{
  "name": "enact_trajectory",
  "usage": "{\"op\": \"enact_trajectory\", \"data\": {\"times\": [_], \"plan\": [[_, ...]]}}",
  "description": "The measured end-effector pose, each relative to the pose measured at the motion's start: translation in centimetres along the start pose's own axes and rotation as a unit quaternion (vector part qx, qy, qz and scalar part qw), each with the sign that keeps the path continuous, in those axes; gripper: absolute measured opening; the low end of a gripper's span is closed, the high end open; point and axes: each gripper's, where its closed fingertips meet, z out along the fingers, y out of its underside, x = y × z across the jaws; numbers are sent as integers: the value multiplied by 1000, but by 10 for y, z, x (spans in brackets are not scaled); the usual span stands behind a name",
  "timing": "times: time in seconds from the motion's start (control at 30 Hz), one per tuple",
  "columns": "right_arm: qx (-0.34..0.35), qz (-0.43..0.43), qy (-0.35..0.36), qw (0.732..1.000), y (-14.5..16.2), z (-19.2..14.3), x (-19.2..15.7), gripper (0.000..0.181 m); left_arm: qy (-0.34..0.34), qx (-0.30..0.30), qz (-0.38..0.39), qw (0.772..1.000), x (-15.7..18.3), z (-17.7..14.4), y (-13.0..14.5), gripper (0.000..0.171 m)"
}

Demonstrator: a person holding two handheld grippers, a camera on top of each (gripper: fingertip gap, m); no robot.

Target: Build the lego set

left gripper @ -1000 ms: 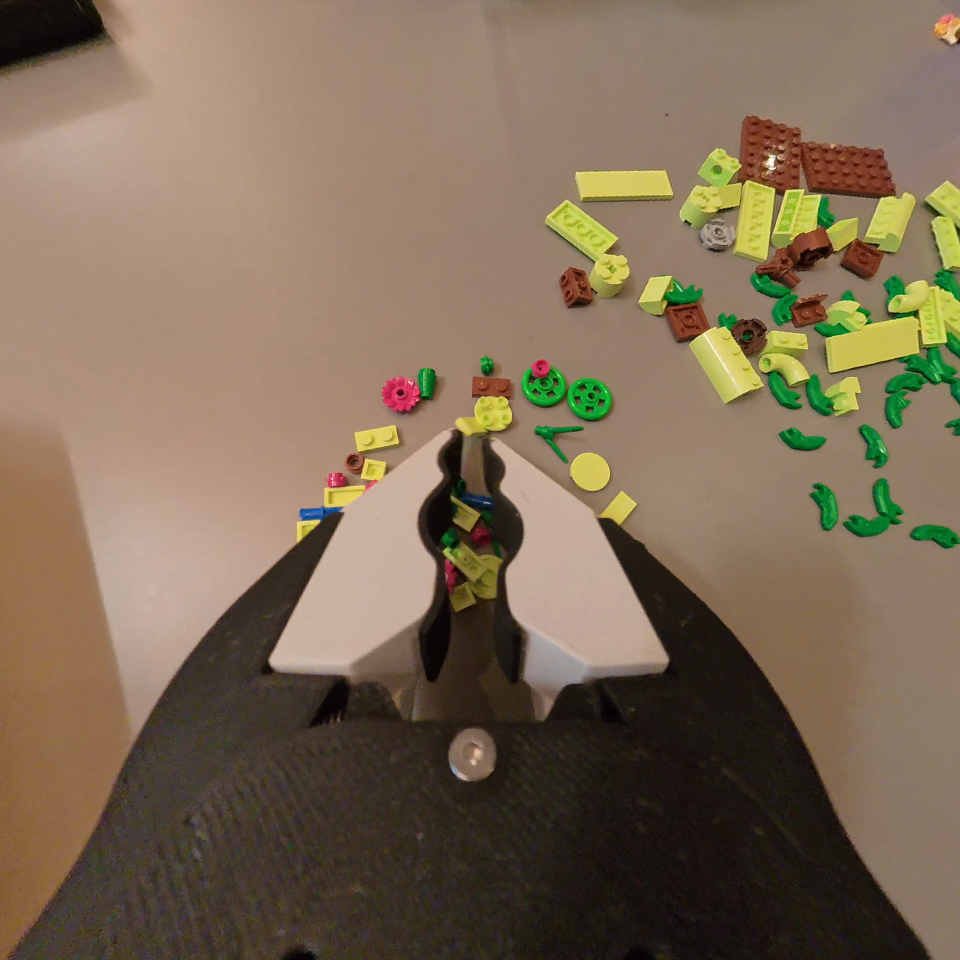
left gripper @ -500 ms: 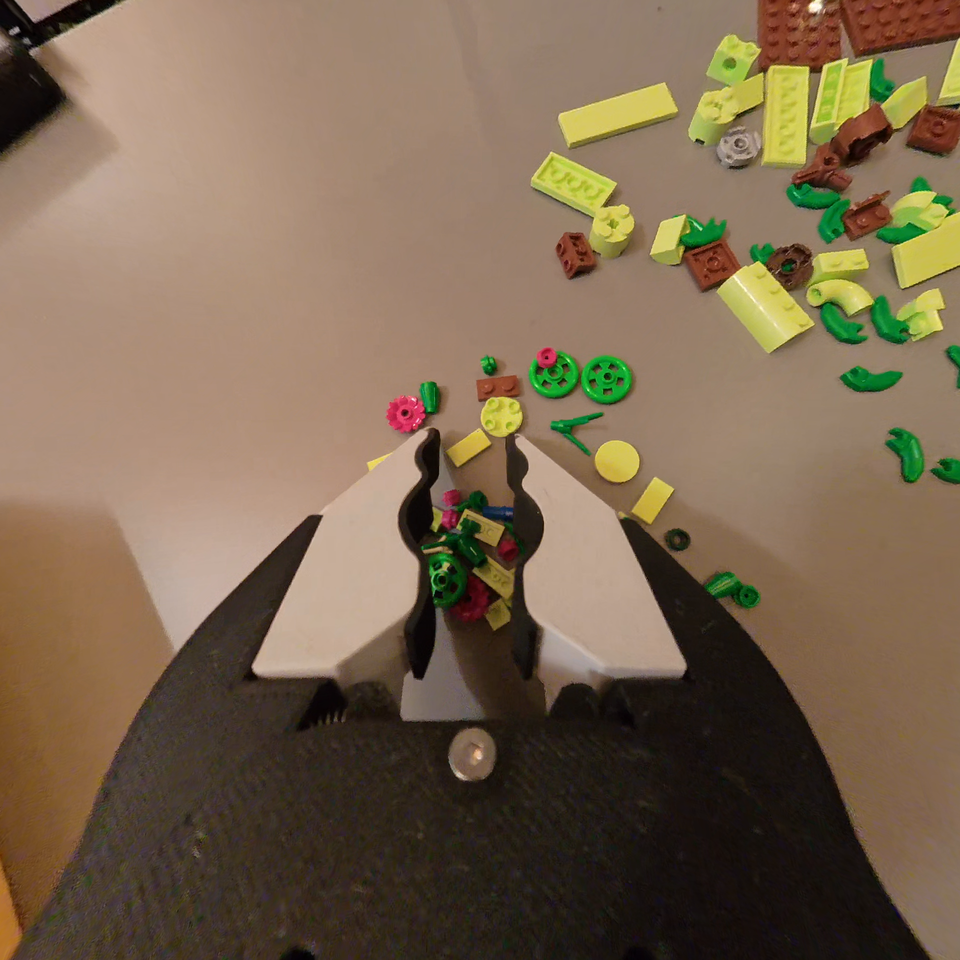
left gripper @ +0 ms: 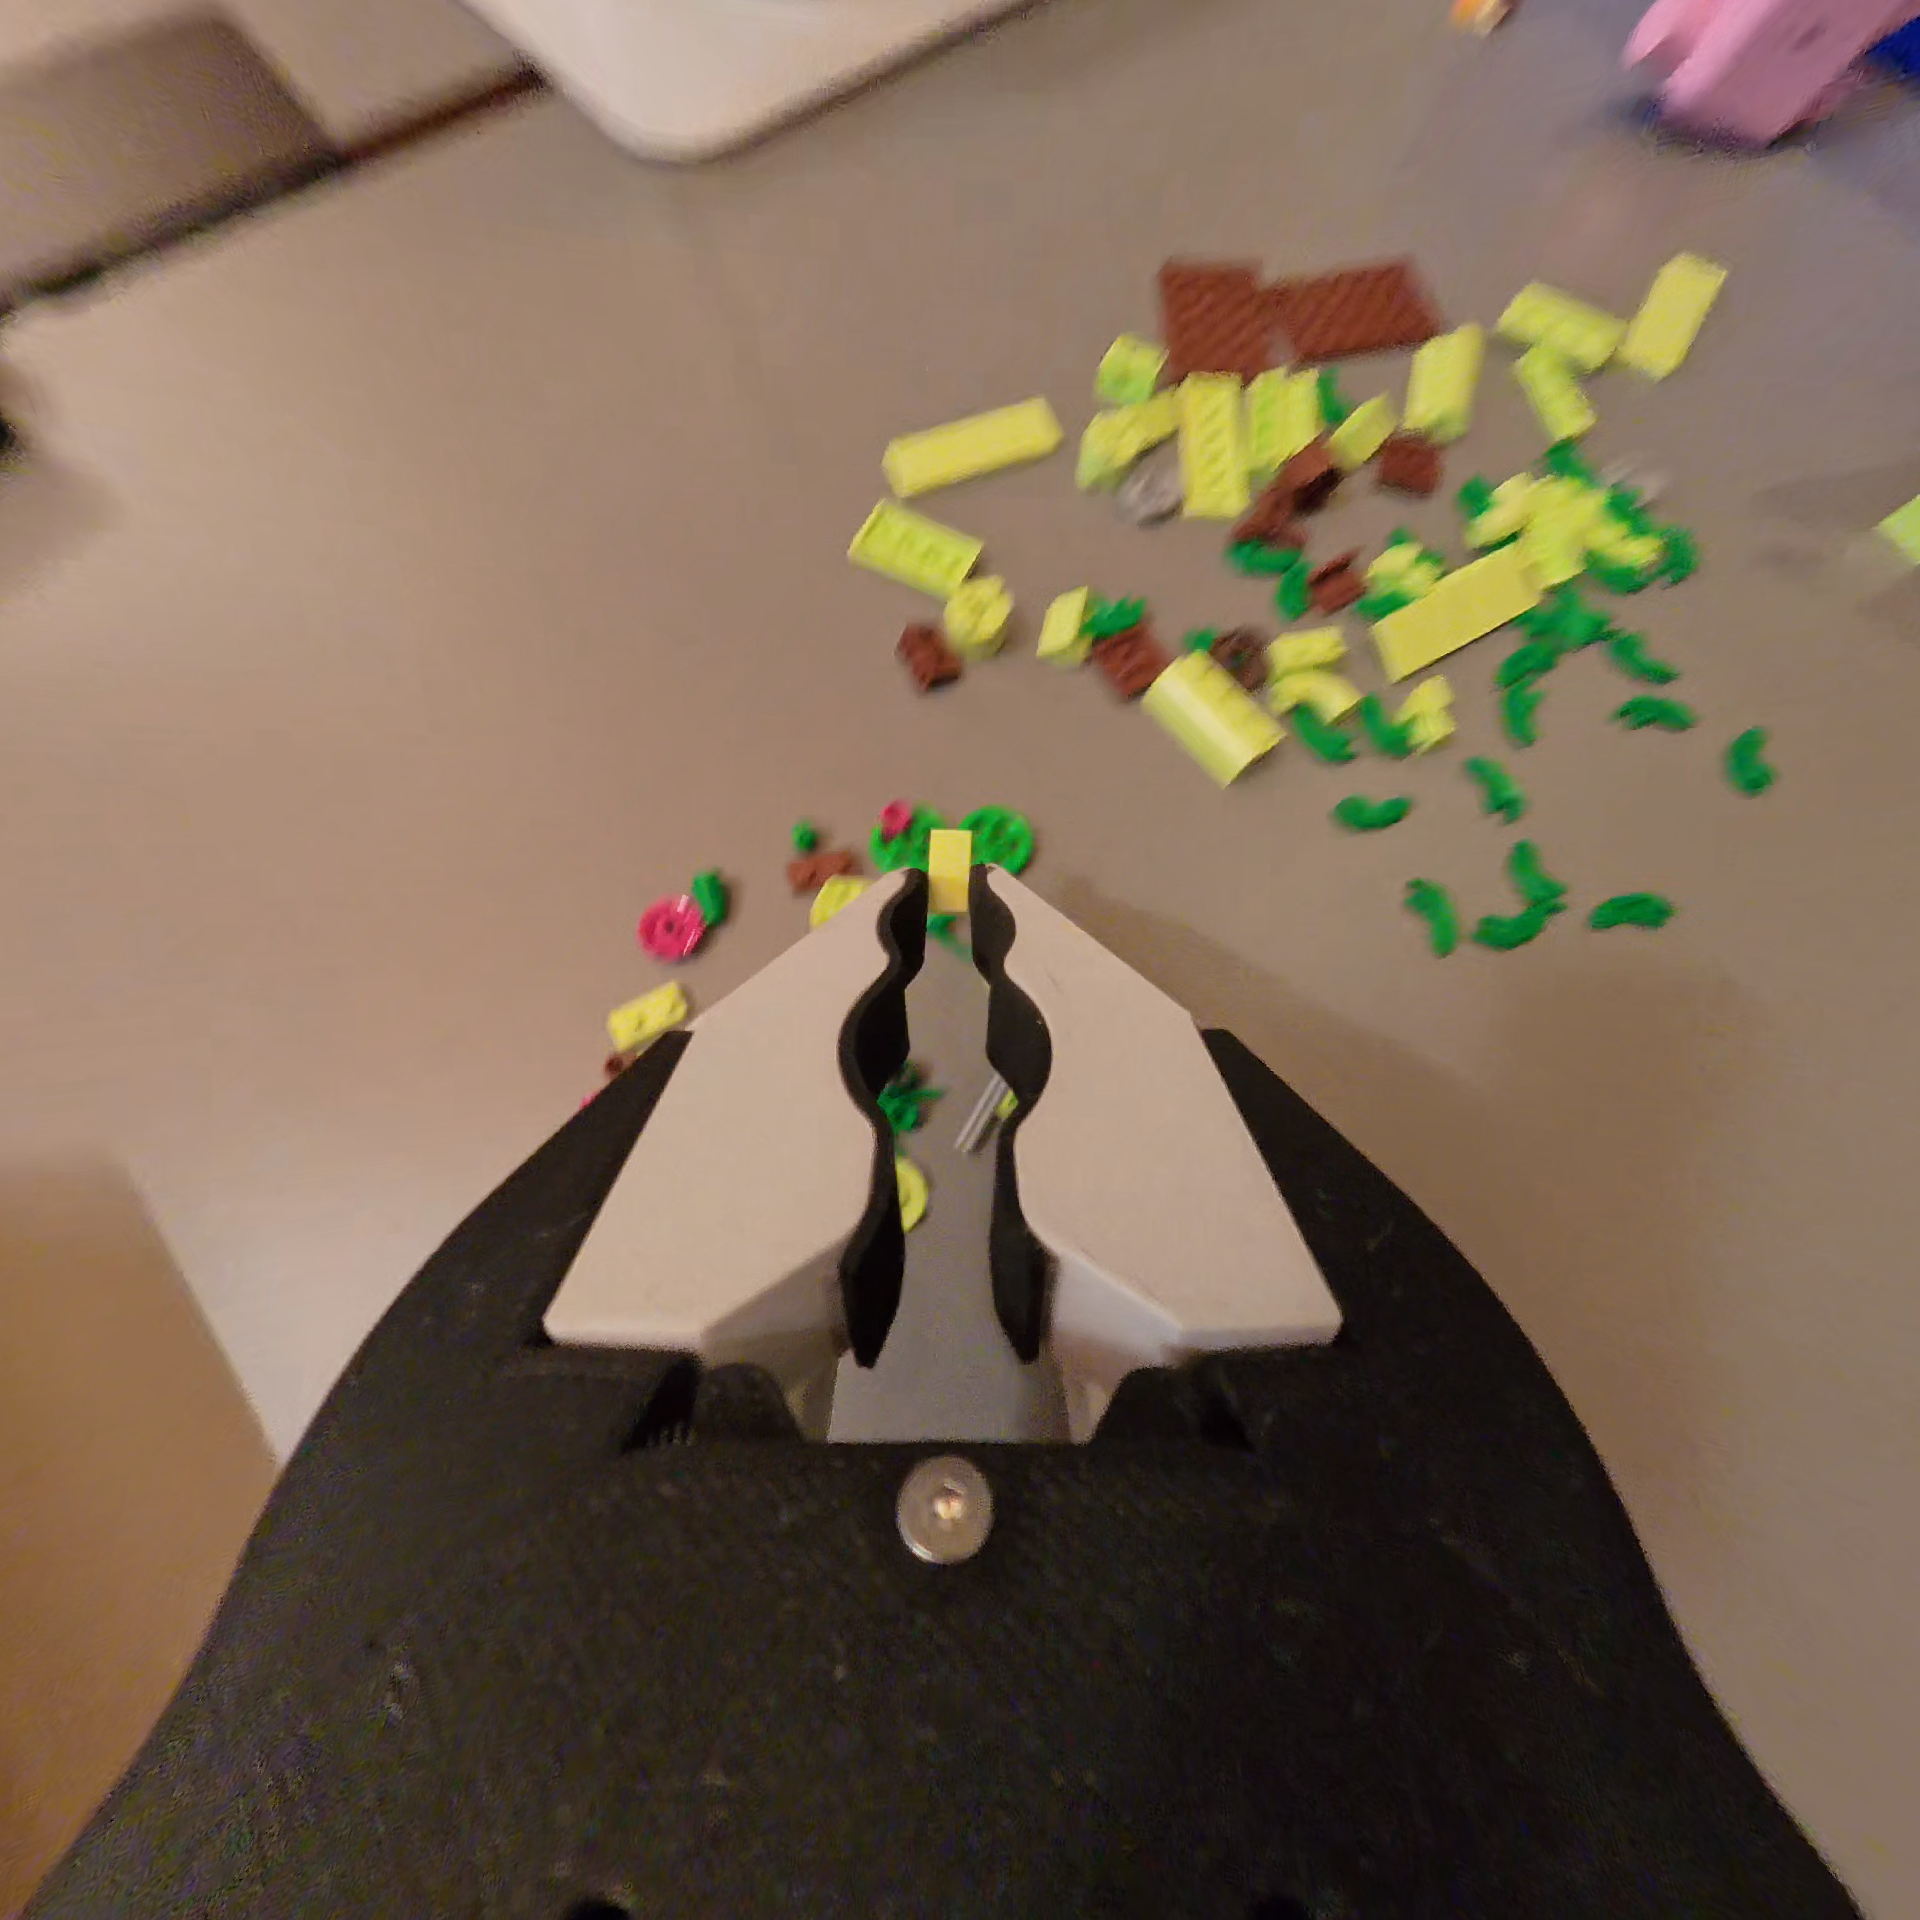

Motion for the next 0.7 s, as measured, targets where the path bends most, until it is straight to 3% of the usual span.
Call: {"op": "enact_trajectory", "data": {"times": [0.07,0.17,0.33,0.53,0.7], "plan": [[5,-9,9,1000,-3,-1,0,16,7,48,47,998,26,-4,-26,6],[-22,-37,11,999,-10,0,-9,17,61,83,123,987,92,5,-51,6],[-53,-99,54,992,-19,-12,1,13,233,39,169,957,214,37,-53,6],[-58,-30,25,998,-5,-27,-6,14,275,-45,257,925,261,80,-30,6],[-62,-25,32,997,-2,-43,-11,14,322,-65,276,903,278,92,-25,7]]}}
